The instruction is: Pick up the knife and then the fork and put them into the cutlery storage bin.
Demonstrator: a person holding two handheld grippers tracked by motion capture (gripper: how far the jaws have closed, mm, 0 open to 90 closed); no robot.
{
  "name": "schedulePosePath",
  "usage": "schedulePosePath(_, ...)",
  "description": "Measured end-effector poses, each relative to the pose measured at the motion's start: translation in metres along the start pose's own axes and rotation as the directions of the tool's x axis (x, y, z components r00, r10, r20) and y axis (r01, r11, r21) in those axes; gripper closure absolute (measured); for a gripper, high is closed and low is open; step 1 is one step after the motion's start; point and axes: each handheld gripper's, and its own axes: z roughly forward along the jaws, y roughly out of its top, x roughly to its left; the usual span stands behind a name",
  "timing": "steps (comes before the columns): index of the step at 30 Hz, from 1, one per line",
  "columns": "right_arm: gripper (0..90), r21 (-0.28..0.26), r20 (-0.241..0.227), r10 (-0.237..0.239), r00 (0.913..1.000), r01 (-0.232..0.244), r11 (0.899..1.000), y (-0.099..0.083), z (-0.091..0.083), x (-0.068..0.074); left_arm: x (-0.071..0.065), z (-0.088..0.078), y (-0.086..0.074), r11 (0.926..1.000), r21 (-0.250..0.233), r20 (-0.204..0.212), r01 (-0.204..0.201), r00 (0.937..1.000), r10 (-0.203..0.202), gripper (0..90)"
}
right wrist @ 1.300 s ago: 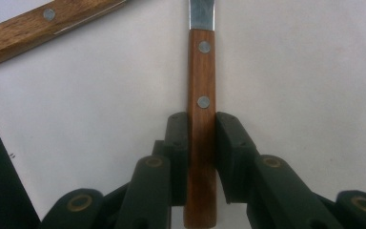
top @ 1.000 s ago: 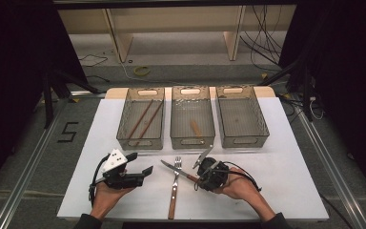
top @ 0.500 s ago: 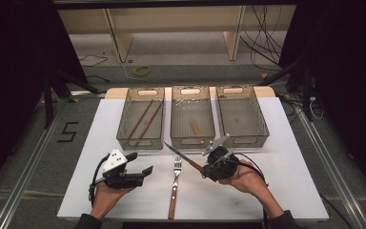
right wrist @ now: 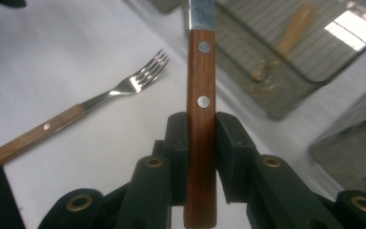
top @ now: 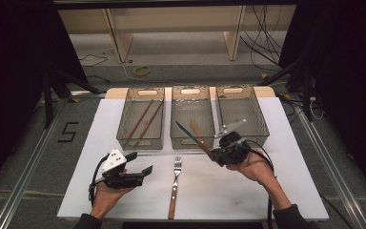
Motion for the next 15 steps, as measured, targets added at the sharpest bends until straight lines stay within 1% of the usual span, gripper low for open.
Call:
schedulePosePath(3, 76.6, -0.027, 0.021, 0.03, 0.9993, -0.03, 0.999, 0.005, -0.006, -0.011, 0.001, 0.0, 0.0, 1.0, 0.0, 0.001, 0.001, 1.0, -0.001, 19.2)
schedulePosePath(6, 76.6, -0.06, 0.048, 0.059, 0.9971, -0.056, 0.997, 0.01, -0.014, -0.025, 0.001, 0.0, 0.0, 1.0, -0.002, 0.002, 0.003, 1.0, -0.003, 19.2)
schedulePosePath(10, 76.6, -0.087, 0.08, 0.108, 0.9909, -0.101, 0.991, 0.016, -0.021, -0.043, 0.0, 0.0, 0.0, 1.0, -0.006, 0.003, 0.003, 1.0, -0.003, 19.2)
schedulePosePath(12, 76.6, -0.095, 0.095, 0.122, 0.988, -0.113, 0.989, 0.018, -0.023, -0.052, 0.0, 0.0, 0.0, 1.0, -0.006, 0.002, 0.002, 1.0, -0.002, 19.2)
schedulePosePath(15, 76.6, -0.099, 0.117, 0.155, 0.9809, -0.144, 0.985, 0.019, -0.025, -0.065, 0.0, 0.0, 0.0, 1.0, -0.006, 0.002, 0.002, 1.0, -0.002, 19.2)
